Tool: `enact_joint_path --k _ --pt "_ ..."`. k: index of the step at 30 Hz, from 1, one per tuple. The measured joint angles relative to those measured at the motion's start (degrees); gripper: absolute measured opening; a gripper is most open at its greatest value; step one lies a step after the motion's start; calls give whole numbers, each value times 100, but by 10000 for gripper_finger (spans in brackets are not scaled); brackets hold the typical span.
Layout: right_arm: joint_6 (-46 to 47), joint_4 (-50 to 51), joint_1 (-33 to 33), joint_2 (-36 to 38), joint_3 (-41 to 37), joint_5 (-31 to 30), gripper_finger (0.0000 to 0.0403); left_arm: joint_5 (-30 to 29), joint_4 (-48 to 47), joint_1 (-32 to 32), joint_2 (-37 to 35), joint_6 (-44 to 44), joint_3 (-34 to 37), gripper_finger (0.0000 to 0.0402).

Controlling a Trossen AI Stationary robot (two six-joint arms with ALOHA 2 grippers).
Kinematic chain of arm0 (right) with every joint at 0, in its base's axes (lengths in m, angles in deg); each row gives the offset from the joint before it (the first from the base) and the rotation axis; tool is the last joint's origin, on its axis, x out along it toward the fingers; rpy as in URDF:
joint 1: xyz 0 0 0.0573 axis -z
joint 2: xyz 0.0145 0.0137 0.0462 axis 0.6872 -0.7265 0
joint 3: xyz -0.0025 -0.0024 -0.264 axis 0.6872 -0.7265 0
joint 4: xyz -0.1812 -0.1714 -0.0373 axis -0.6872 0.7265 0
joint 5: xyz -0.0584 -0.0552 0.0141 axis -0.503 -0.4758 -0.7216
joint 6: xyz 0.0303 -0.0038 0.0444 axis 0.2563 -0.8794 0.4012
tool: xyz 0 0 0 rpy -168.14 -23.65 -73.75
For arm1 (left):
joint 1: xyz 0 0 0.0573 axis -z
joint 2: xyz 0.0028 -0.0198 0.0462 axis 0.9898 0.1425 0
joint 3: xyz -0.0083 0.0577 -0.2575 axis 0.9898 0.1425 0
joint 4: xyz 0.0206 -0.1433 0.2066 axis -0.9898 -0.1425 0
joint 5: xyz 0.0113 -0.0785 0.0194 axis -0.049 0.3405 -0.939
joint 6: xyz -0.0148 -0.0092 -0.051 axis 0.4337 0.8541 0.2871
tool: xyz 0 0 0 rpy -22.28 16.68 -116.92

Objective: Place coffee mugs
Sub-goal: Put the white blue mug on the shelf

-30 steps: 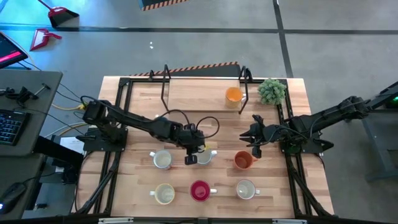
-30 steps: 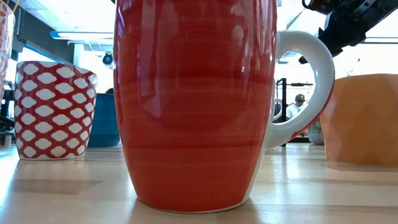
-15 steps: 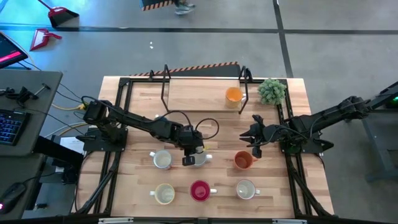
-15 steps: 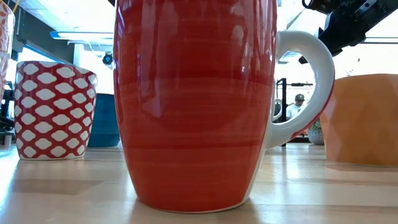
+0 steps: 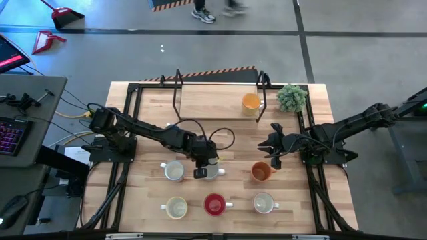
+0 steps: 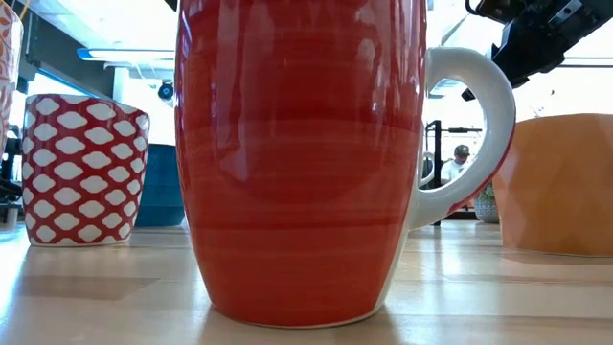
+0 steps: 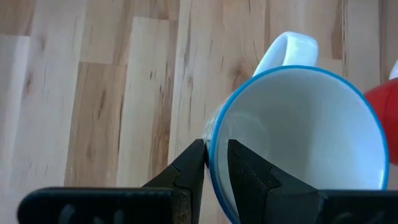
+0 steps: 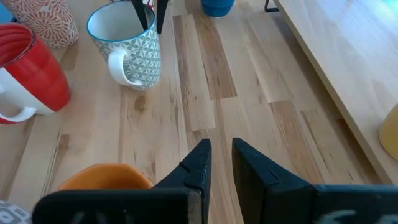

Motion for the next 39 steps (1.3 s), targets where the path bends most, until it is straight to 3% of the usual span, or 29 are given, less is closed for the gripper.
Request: enact_joint_path --k 7,13,25,39 --pt "0 8 0 0 0 0 44 -39 -9 0 0 -138 0 53" --pt "0 37 0 0 -1 0 44 -172 -13 -7 0 -389 2 11" --pt "-2 35 0 0 1 -103 44 199 35 -266 22 -1295 -338 7" --pt "-2 3 0 0 1 -188 44 139 -2072 -1321 7 -2469 -1842 7"
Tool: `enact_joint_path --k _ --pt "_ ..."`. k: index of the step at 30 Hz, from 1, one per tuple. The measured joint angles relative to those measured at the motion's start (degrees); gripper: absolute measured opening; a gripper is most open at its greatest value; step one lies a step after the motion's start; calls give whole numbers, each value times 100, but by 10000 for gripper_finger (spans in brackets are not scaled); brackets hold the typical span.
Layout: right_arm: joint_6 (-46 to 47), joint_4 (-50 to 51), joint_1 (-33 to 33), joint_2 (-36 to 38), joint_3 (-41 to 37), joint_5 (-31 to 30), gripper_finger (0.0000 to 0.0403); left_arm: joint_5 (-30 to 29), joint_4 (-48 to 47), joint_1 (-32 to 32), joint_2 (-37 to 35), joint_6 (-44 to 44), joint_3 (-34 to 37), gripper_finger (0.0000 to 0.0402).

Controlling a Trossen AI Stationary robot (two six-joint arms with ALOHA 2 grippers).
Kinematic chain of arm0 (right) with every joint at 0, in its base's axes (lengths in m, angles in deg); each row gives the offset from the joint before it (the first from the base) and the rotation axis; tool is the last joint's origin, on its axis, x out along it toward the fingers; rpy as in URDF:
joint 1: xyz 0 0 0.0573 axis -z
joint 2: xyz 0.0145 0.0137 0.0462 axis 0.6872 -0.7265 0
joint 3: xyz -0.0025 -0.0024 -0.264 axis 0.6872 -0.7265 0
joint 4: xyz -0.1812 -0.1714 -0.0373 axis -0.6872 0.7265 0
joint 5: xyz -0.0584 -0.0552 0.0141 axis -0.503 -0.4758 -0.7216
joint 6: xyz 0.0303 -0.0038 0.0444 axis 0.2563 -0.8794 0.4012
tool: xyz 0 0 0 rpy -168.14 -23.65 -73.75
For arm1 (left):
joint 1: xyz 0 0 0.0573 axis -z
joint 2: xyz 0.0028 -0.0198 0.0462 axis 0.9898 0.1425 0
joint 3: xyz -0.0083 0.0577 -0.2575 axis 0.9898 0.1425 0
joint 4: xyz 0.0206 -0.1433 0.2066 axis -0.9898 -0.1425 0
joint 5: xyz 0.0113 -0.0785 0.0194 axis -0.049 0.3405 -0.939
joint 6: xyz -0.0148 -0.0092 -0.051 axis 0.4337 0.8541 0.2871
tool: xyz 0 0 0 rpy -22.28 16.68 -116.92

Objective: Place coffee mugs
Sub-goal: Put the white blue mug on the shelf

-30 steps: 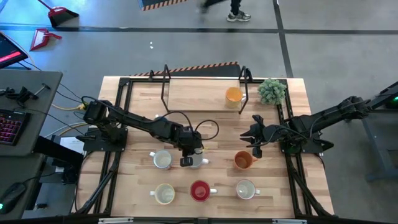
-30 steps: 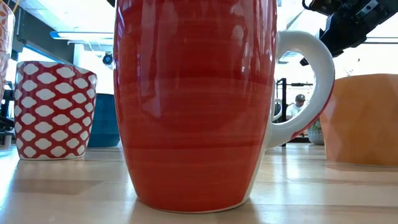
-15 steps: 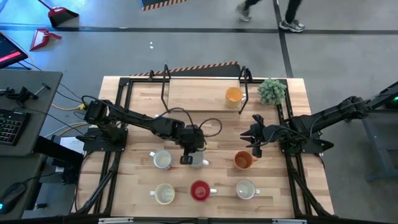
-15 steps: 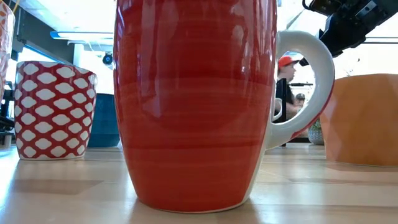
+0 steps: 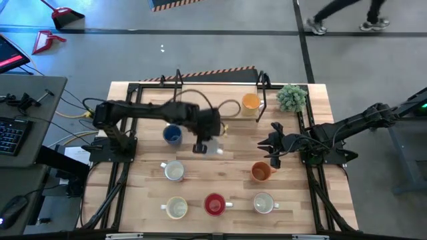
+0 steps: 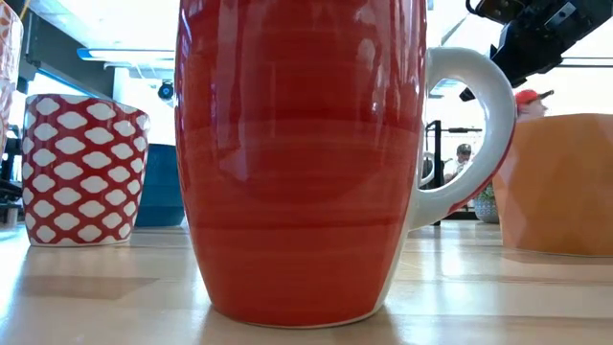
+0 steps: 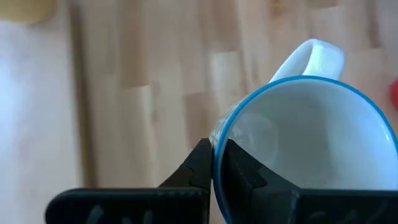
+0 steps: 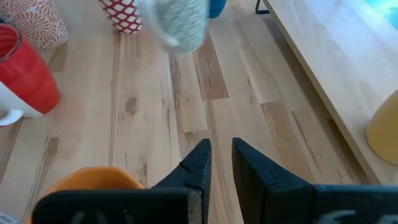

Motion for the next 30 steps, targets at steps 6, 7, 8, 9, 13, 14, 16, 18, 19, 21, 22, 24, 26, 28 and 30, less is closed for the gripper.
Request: enact_joint_path --k 6,7,8,9,13,14,16,18,19,21,22,24,26,28,30 --pt "65 -16 0 0 0 0 44 100 -181 -735 -2 -483 -225 7" --pt "72 -16 0 0 0 0 44 111 -181 -850 -2 -541 -236 7" --pt "93 -16 0 0 0 0 44 126 -183 -970 -2 -605 -237 7" --pt "113 -15 0 0 0 1 44 163 -192 -1087 -2 -676 -237 7" --pt "199 -16 0 0 0 26 44 347 -200 -1579 -2 -899 -237 7" --pt "199 -16 0 0 0 26 44 343 -205 -1694 -2 -976 -237 7" --pt "199 -16 0 0 0 26 44 419 -245 -1948 -2 -1072 -237 7" --pt "202 -16 0 0 -1 28 44 525 -308 -2206 -2 -1149 -237 7" --pt "212 -18 0 0 0 28 44 551 -314 -2336 -2 -1197 -237 7" --pt "212 -43 0 0 0 31 44 628 -303 -2585 -2 -1260 -237 7" --pt "212 -64 0 0 0 33 44 663 -304 -2705 -2 -1283 -237 7" --pt "207 -101 0 0 0 38 44 703 -306 -2920 -2 -1360 -237 7" --pt "208 -105 0 0 0 46 44 705 -306 -3102 -2 -1417 -237 7" --pt "212 -107 0 0 0 46 44 724 -307 -3284 -2 -1421 -237 7" --pt "214 -123 0 0 0 44 44 729 -306 -3442 -2 -1424 -237 7"
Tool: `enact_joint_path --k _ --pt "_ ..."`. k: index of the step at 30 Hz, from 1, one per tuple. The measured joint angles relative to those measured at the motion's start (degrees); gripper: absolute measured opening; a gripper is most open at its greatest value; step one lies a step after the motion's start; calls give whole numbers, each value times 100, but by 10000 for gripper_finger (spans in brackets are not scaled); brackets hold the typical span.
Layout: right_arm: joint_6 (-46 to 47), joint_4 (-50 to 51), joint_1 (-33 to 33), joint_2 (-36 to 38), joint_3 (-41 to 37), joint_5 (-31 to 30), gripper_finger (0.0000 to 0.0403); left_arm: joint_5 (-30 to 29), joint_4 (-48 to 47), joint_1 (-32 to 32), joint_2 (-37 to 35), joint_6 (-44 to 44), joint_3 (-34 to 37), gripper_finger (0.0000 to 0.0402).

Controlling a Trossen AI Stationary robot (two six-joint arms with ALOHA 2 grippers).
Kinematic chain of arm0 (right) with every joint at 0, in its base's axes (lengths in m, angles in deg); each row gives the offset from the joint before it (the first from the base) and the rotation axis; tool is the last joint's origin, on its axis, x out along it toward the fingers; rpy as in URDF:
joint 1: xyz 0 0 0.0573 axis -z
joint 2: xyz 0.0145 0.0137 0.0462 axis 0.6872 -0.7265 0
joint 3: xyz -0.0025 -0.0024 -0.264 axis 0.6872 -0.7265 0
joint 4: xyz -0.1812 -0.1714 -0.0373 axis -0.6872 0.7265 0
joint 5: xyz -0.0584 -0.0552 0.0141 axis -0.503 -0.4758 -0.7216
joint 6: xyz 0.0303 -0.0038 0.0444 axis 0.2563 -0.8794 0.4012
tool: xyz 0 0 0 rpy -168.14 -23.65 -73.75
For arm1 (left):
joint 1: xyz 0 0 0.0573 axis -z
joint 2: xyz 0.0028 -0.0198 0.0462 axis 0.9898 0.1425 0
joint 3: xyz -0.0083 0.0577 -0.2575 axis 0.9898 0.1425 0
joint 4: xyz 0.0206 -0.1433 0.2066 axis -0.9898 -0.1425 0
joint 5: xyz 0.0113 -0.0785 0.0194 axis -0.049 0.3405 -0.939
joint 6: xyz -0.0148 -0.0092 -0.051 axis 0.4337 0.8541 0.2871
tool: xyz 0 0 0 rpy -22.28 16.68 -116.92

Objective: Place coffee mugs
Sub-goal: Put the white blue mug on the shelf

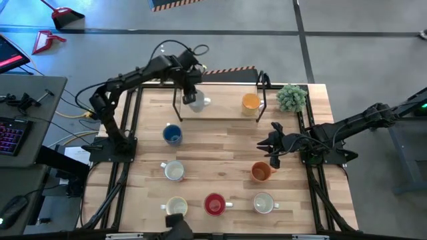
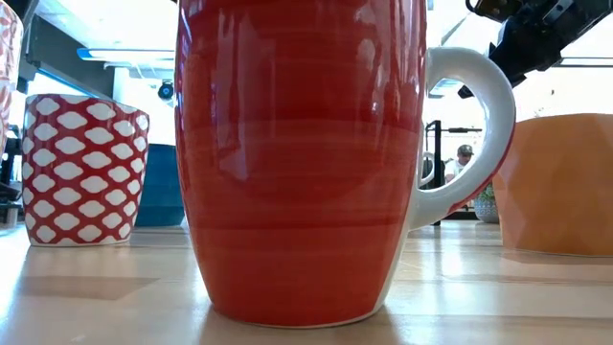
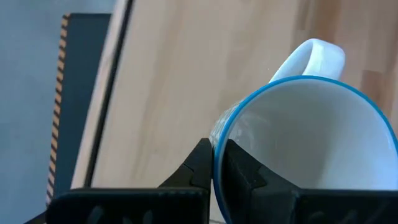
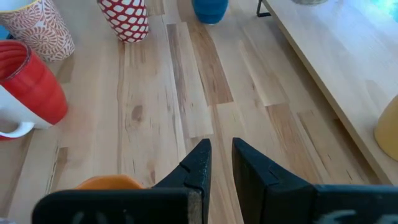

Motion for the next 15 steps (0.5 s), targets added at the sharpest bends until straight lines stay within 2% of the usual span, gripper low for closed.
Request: enact_joint_path --k 5,10,15 --pt "-9 -155 0 0 0 0 44 -1 17 -246 128 7 -2 6" --pt "-1 -192 0 0 0 -2 44 7 13 -222 523 -7 0 6" --pt "116 -149 0 0 0 56 44 199 161 -196 627 -78 -10 6"
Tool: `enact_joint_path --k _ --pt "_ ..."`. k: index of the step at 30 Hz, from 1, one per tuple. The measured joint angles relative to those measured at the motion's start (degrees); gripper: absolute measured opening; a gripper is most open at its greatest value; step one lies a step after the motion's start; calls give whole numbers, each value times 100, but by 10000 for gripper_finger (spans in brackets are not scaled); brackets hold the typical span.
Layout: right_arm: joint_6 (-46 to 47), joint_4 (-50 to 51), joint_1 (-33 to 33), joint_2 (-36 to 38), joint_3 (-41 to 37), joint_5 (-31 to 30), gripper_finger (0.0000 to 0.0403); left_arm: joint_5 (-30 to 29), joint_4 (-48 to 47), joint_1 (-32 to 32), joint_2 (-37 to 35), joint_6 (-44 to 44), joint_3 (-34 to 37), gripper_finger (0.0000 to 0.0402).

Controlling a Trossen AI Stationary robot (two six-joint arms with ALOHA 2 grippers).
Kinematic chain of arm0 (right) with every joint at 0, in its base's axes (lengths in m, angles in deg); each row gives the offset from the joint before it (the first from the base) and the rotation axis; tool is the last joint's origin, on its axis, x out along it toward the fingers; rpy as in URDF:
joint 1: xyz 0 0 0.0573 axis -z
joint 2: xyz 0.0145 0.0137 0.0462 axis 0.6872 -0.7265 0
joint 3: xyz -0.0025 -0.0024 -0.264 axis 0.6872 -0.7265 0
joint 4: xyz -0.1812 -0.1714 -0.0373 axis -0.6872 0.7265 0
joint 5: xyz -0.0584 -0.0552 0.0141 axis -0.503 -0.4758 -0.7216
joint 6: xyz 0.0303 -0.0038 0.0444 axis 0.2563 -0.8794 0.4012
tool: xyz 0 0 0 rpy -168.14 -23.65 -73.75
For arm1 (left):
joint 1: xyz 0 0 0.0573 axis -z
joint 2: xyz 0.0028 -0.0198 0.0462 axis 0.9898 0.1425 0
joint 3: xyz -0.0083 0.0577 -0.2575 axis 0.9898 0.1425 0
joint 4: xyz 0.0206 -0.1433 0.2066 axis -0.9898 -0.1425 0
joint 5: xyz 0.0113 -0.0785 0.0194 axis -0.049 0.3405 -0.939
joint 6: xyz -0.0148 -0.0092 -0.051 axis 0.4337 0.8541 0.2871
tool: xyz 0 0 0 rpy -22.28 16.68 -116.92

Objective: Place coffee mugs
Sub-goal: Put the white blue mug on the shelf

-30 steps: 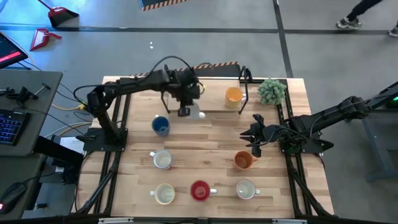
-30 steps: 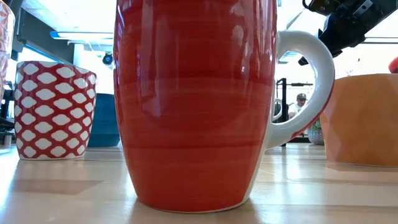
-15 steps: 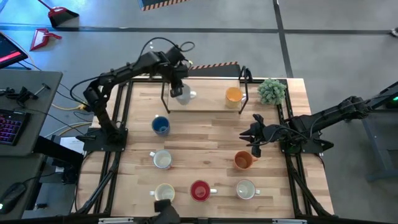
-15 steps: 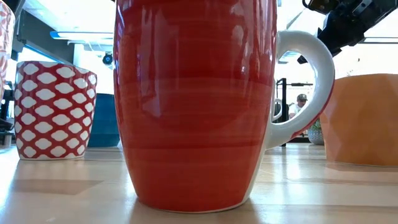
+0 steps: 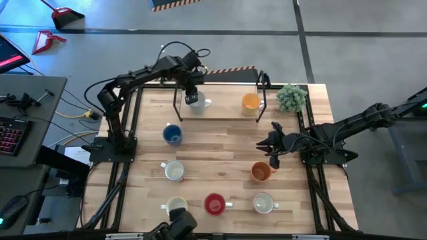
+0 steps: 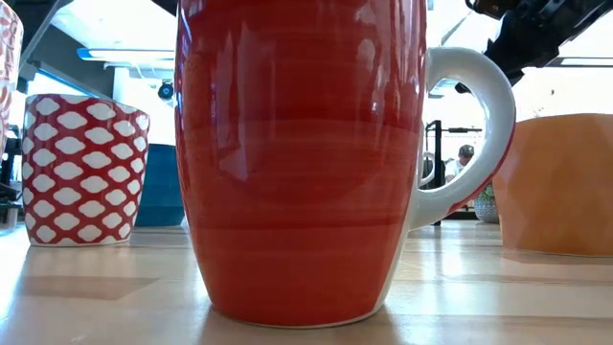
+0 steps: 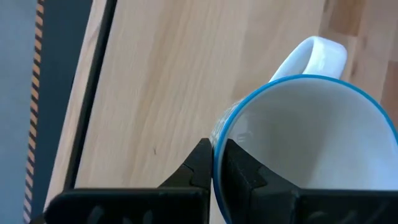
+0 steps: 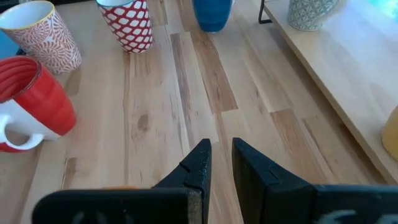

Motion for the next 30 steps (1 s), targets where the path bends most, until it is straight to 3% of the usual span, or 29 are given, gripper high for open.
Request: enact_joint_path --k 30 --pt "18 47 -2 -6 0 7 44 83 11 -35 -13 -14 -137 13"
